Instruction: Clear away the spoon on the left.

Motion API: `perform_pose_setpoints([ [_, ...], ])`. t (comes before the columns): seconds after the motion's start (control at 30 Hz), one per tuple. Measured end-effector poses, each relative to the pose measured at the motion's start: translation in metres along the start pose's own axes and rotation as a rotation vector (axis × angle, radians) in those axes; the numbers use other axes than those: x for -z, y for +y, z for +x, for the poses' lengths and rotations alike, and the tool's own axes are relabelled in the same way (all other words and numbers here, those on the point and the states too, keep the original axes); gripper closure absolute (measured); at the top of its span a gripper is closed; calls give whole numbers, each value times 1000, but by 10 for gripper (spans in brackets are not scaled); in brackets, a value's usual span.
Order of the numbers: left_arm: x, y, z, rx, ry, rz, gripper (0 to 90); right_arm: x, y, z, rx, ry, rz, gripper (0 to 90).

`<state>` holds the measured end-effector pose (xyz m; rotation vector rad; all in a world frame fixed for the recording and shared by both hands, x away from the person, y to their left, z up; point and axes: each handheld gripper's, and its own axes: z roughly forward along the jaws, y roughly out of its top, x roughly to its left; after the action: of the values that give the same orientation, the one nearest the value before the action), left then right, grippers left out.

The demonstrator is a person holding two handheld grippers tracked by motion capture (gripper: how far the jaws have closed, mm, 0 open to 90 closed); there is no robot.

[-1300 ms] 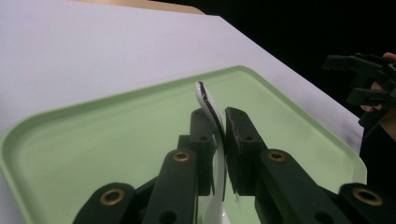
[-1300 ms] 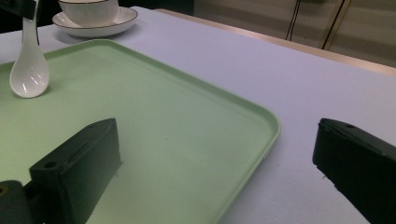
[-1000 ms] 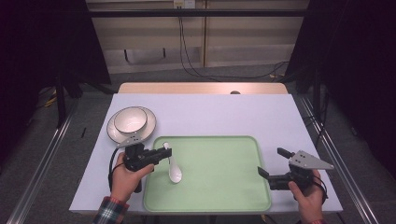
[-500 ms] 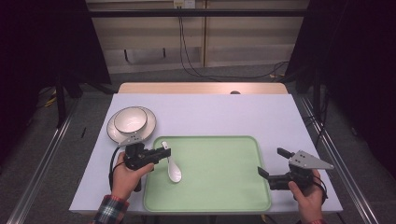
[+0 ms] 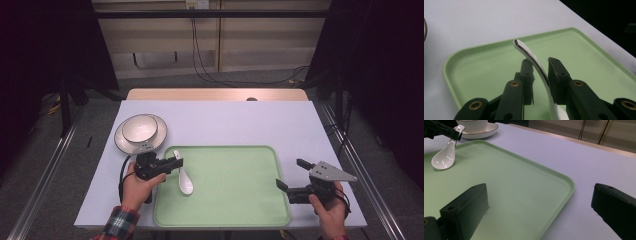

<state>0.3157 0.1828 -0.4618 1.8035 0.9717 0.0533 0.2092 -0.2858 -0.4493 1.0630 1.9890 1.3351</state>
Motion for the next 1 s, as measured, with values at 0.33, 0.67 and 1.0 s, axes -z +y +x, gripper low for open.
perform_pose_setpoints([
  [0.33, 0, -5, -5, -21, 13, 23, 735, 1, 0, 0, -3, -4, 5, 7],
  [0.67, 2, -10, -11, -34, 9, 47, 728, 1, 0, 0, -3, -2, 5, 7],
  [1.0, 1, -13, -13, -35, 14, 63, 713, 0, 0, 1, 2, 0, 5, 7],
])
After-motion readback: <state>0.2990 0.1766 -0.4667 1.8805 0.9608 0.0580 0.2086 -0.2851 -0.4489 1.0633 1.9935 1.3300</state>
